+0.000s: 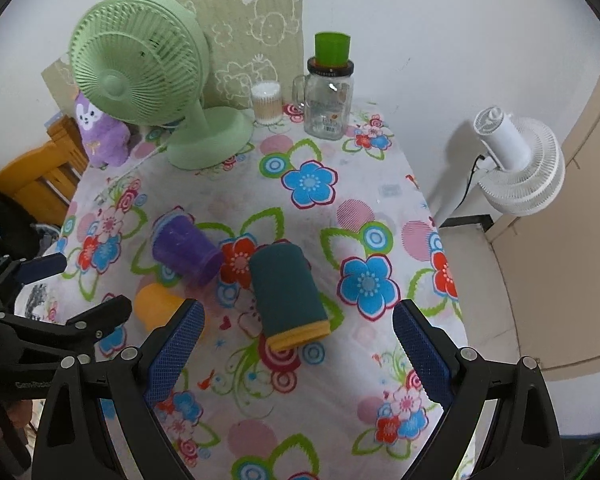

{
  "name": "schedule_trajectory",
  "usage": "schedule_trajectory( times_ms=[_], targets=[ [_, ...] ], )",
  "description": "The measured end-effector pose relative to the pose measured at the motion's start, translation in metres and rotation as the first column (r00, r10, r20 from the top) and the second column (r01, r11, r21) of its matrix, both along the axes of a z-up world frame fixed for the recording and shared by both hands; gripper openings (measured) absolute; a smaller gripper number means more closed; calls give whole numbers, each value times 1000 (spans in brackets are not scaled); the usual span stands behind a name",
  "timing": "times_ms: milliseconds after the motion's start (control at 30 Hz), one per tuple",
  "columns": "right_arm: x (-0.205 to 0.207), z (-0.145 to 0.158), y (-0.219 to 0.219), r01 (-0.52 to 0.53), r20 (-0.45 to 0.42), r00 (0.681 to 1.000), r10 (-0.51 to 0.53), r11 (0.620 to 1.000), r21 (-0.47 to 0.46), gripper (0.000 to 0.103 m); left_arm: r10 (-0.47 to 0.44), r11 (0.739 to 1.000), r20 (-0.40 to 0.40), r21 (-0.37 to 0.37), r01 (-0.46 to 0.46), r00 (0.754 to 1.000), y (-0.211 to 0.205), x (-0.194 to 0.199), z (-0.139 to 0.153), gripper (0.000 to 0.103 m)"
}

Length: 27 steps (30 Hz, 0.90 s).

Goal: Flip cup upside down
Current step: 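Move the left tool to the purple cup and close its fingers around it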

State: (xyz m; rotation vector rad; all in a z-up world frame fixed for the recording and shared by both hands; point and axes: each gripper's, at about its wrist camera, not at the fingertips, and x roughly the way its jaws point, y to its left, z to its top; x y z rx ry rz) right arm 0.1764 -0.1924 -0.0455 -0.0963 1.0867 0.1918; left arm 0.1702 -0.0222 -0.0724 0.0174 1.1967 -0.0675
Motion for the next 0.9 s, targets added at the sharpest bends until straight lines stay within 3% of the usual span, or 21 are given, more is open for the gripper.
schedule_trajectory(
  times_ms=[200, 700, 900],
  targets=[
    [32, -28, 2, -7, -50, 999, 8, 1000, 15, 97, -29, 999, -52, 42, 31, 998, -3, 30, -36, 103],
    [77, -77, 12, -11, -144, 989, 15, 1000, 29, 97, -140, 980, -124, 124, 155, 982, -19, 75, -95, 102],
    [81, -91, 15, -11, -172, 985, 17, 999, 31, 97, -129, 984, -154, 102, 146, 980, -13, 85, -107, 85]
  ],
)
